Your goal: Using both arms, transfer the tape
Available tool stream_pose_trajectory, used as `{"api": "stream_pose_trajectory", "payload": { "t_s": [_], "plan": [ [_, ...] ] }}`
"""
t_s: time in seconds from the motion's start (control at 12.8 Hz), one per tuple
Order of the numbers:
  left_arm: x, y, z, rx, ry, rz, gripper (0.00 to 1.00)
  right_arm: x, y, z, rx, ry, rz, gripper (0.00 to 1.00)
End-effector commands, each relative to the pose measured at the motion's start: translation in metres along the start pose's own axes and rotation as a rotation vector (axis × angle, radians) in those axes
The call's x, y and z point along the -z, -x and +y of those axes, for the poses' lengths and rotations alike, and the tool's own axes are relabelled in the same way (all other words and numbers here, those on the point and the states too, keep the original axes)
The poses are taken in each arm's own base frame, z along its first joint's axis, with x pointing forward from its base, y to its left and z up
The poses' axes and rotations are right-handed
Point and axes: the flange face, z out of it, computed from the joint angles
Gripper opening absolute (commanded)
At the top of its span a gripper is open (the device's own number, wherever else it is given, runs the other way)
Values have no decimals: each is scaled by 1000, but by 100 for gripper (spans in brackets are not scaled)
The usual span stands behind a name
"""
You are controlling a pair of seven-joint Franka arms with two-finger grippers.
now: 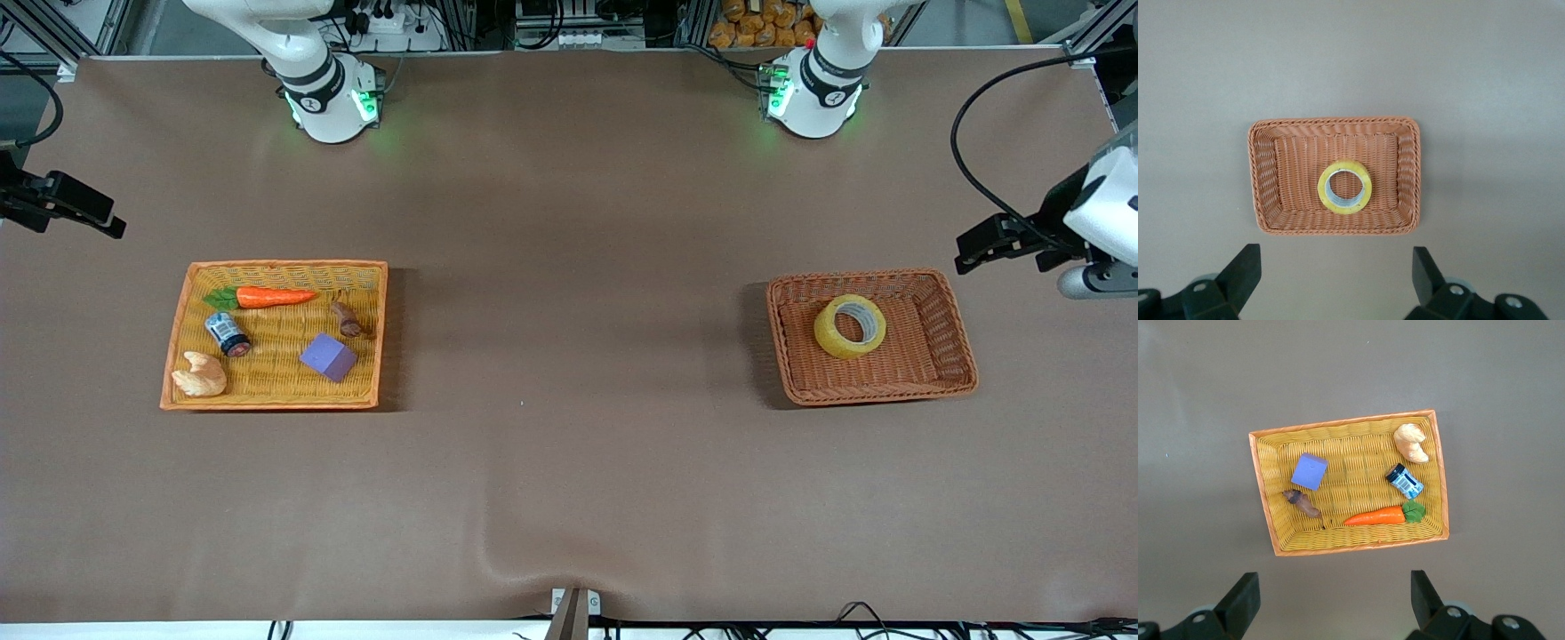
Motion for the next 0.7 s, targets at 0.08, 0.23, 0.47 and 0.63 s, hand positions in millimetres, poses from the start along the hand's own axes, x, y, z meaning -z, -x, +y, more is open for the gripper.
{"api": "stream_pose_trajectory", "payload": {
  "t_s": [0.08, 0.23, 0.47, 0.63],
  "plan": [
    [2, 27, 5, 24, 28, -21, 100, 10, 0, 4, 4, -10, 10, 100],
    [3, 29, 11, 14, 21, -27, 100, 10, 0, 2, 5, -6, 12, 100],
    [8, 30, 5, 43, 16, -35, 100, 10, 0, 5, 3, 0, 9, 100],
    [7, 29, 6, 43, 12, -37, 100, 10, 0, 5, 9, 2, 8, 100]
  ]
}}
